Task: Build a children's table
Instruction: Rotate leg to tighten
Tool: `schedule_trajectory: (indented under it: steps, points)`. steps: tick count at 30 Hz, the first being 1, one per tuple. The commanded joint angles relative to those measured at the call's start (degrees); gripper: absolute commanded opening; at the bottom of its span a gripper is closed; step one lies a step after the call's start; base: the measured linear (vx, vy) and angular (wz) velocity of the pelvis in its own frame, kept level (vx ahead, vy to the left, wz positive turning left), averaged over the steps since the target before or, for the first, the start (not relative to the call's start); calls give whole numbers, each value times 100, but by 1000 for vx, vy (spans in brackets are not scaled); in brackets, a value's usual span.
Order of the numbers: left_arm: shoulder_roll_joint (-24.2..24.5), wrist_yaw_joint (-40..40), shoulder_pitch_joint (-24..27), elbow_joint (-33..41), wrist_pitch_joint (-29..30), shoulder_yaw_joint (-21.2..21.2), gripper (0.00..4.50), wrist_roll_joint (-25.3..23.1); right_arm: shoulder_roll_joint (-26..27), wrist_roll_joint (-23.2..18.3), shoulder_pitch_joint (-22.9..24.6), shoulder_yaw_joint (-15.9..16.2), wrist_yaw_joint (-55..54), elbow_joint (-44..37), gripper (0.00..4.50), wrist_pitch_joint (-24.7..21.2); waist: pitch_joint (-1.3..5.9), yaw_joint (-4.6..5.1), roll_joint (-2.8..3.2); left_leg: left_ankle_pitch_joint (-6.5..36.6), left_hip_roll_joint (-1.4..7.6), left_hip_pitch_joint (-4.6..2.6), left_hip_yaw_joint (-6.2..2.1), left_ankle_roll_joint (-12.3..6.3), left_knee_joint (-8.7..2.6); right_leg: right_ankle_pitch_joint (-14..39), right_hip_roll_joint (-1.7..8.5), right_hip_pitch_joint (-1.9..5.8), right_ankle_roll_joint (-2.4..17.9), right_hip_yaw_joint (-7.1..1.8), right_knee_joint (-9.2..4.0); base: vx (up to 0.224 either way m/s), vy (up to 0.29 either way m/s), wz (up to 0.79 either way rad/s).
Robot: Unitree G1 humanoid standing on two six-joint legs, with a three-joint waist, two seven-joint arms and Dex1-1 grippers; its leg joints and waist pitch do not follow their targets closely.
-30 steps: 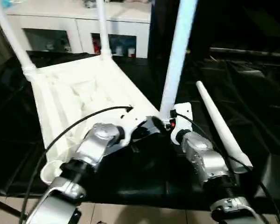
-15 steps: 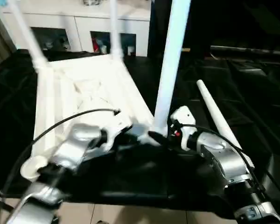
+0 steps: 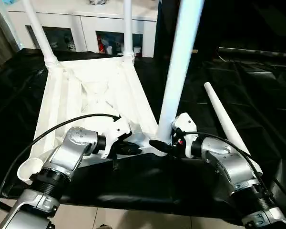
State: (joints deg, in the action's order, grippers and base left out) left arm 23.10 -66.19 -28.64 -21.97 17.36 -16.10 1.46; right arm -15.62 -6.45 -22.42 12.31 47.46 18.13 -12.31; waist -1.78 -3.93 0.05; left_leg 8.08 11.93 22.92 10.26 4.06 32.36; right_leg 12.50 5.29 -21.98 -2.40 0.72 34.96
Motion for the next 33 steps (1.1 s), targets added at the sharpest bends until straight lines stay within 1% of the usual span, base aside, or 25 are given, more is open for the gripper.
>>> schedule_trajectory:
  steps: [1,6,7,8,9,10,11,12,13,14,15,16,17,20,22,23,24,25,26,28,29,30,31,32,33]
  points:
    - [-22,-102,64,125,44,-25,0,150,-33,-5,40,65,42,-39,274,-2,314,-11,-22,1220,55,-172,26,-138,-326,-27,122,169,1332,-61,-336,0,0,0]
    - [-144,226,8,-8,70,32,0,75,186,-27,90,-137,-422,149,272,-156,315,-9,-19,1191,57,-175,27,-144,-324,-47,122,163,1346,-60,-327,0,0,0]
    - [-264,505,-61,-160,67,77,0,4,342,53,66,-259,-866,350,272,-195,306,-6,-17,1297,58,-178,26,-95,-336,133,127,156,1331,-61,-345,0,0,0]
    - [-446,914,-171,-363,137,158,0,-71,574,105,35,-437,-1455,575,272,-298,296,19,-15,1318,59,-174,34,-62,-341,185,126,137,1332,-70,-348,0,0,0]
    - [-628,1290,-283,-557,183,219,0,-140,808,155,10,-595,-2020,770,272,-372,269,38,-16,1452,50,-173,36,-5,-362,384,121,114,1315,-73,-377,0,0,0]
    - [-882,1773,-435,-795,271,275,0,-230,1140,208,-38,-800,-2801,993,272,-503,261,50,-25,1750,40,-197,23,166,-383,929,137,105,1242,-70,-410,0,0,0]
    - [-958,1906,-482,-868,285,277,0,-263,1250,204,-64,-858,-3014,1056,272,-542,247,64,-25,2011,45,-230,13,301,-400,1425,154,65,1135,-87,-456,-54,-1,-3]
    - [-1061,2034,-537,-947,285,266,0,-292,1386,193,-109,-898,-3212,1130,272,-558,255,58,-46,2106,35,-215,-18,353,-412,1716,166,90,994,-79,-471,0,0,0]
    - [-1128,2090,-566,-980,284,254,0,-299,1464,183,-145,-903,-3293,1175,272,-555,254,62,-41,2133,42,-213,-18,350,-424,1740,162,86,938,-84,-488,0,0,0]
    - [-1219,2186,-603,-1024,291,246,0,-312,1567,170,-202,-917,-3412,1249,272,-551,255,53,-29,2213,46,-223,-23,336,-424,1675,155,61,837,-87,-505,0,0,0]
    - [-1233,2201,-608,-1031,292,245,0,-314,1583,168,-210,-920,-3429,1260,272,-551,255,53,-29,2213,46,-223,-23,336,-424,1675,155,61,837,-87,-505,0,0,0]
    - [-1434,2315,-662,-1053,300,173,0,-332,1798,173,-387,-956,-3745,1462,272,-482,268,64,-30,2151,38,-205,-25,343,-427,1547,149,71,818,-89,-492,0,0,0]
    - [-1529,2342,-672,-1023,332,126,0,-333,1880,184,-491,-962,-3867,1571,272,-434,268,66,-29,2124,40,-206,-24,349,-427,1477,146,67,820,-89,-488,0,0,0]
    - [-1625,2336,-688,-1015,311,85,0,-337,1966,254,-626,-974,-3969,1731,272,-300,281,65,-24,2023,37,-197,-18,324,-415,1187,137,78,825,-85,-473,0,0,0]
    - [-1613,2341,-714,-1061,240,69,0,-373,1997,309,-698,-1012,-3927,1800,272,-122,292,61,-26,1911,29,-189,-9,281,-403,979,128,87,847,-85,-461,0,0,0]
    - [-1534,2309,-698,-1064,190,71,0,-394,1961,251,-690,-1024,-3741,1719,328,-12,297,55,-25,1809,31,-186,-8,252,-397,813,129,103,879,-83,-447,0,0,0]
    - [-1526,2306,-696,-1064,186,71,0,-396,1956,245,-688,-1023,-3723,1710,328,-4,300,53,-31,1756,29,-181,-3,227,-390,724,126,111,894,-81,-441,0,0,0]
    - [-1477,2281,-680,-1060,161,77,0,-407,1920,204,-668,-1013,-3612,1644,342,36,298,47,-32,1680,28,-171,0,184,-390,603,124,124,913,-79,-433,0,0,0]
    - [-1341,2168,-628,-1007,108,96,0,-386,1783,158,-611,-944,-3305,1451,344,99,294,46,-46,1678,25,-168,2,142,-388,603,124,131,926,-75,-436,0,0,0]
    - [-1268,2101,-597,-968,91,112,0,-365,1677,155,-594,-891,-3140,1368,359,101,288,37,-42,1700,34,-175,3,91,-391,665,126,133,926,-76,-448,0,0,0]
    - [-1196,1994,-560,-918,50,109,0,-344,1552,140,-558,-811,-2910,1247,375,56,289,30,-38,1704,32,-173,0,93,-391,716,127,137,937,-71,-449,0,0,0]
    - [-1118,1883,-520,-864,15,107,0,-320,1414,128,-514,-731,-2658,1112,382,0,285,30,-47,1702,41,-170,3,78,-390,729,128,140,955,-72,-449,0,0,0]
    - [-1030,1770,-480,-805,-4,108,0,-293,1239,130,-454,-648,-2362,943,389,-82,283,31,-42,1686,37,-163,3,69,-391,731,127,146,958,-73,-449,0,0,0]
    - [-974,1677,-451,-766,-25,105,0,-269,1088,140,-397,-562,-2121,810,397,-105,280,26,-63,1635,42,-159,8,45,-388,701,125,148,958,-75,-443,0,0,0]
    - [-974,1677,-451,-766,-25,105,0,-269,1088,140,-397,-562,-2121,810,397,-105,280,24,-56,1620,44,-161,5,38,-393,702,123,150,965,-72,-442,0,0,0]
